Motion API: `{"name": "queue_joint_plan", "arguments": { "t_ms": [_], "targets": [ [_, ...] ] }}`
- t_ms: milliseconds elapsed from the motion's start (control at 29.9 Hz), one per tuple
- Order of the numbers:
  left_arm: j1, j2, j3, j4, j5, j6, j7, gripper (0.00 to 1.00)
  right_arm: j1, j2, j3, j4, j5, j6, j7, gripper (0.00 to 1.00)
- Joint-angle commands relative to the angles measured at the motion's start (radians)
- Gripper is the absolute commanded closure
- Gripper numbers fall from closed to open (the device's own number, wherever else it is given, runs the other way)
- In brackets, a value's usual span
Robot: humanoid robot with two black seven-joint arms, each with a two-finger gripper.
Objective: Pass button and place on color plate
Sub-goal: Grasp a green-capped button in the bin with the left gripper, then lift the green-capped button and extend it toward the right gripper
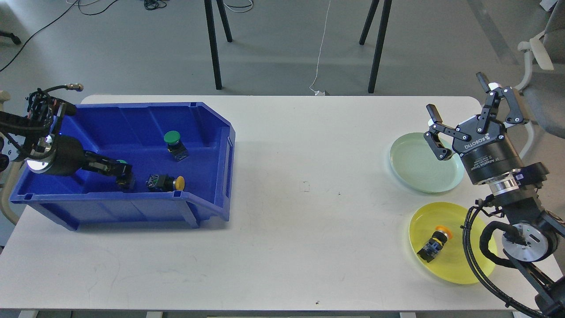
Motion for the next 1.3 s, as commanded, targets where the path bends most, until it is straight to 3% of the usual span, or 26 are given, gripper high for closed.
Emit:
{"name": "queue_joint_plan", "arguments": {
  "t_ms": [0,301,602,803,936,1137,1271],
  "targets": [
    [-0.005,0.009,-0.076,-0.029,-0.001,0.000,0.000,0.86,0.000,0.000,0.001,0.000,0.000,0.000,0.000,0.00],
    [-0.057,0.099,-0.252,-0.184,-0.029,0.000,0.000,0.86,-0.001,-0.002,0.005,0.000,0.000,0.000,0.000,0.00],
    [-0.069,0.110,-0.435,-0.265,-0.317,0.000,0.000,0.87,0.000,-0.002,0.003,-0.003,-0.002,0.000,0.000,0.00],
    [-0.052,-0.024,-0.444,-0.263,-0.596,0.000,0.000,0.87,0.012,-0.012,-0.002,-0.009,-0.020,-0.002,0.000,0.00],
    [0.035,-0.152,-0.452,-0.274,-0.737,0.000,0.000,0.87,0.020,-0.015,-0.005,-0.009,-0.021,0.000,0.000,0.00],
    [0.216,-0.353,-0.579,-0.302,-0.751,0.000,0.000,0.87,0.034,-0.005,-0.017,-0.006,-0.101,-0.002,0.000,0.00],
    [0.262,-0.431,-0.596,-0.288,-0.733,0.000,0.000,0.87,0.037,0.008,-0.057,0.000,-0.140,-0.005,0.000,0.00]
  ]
}}
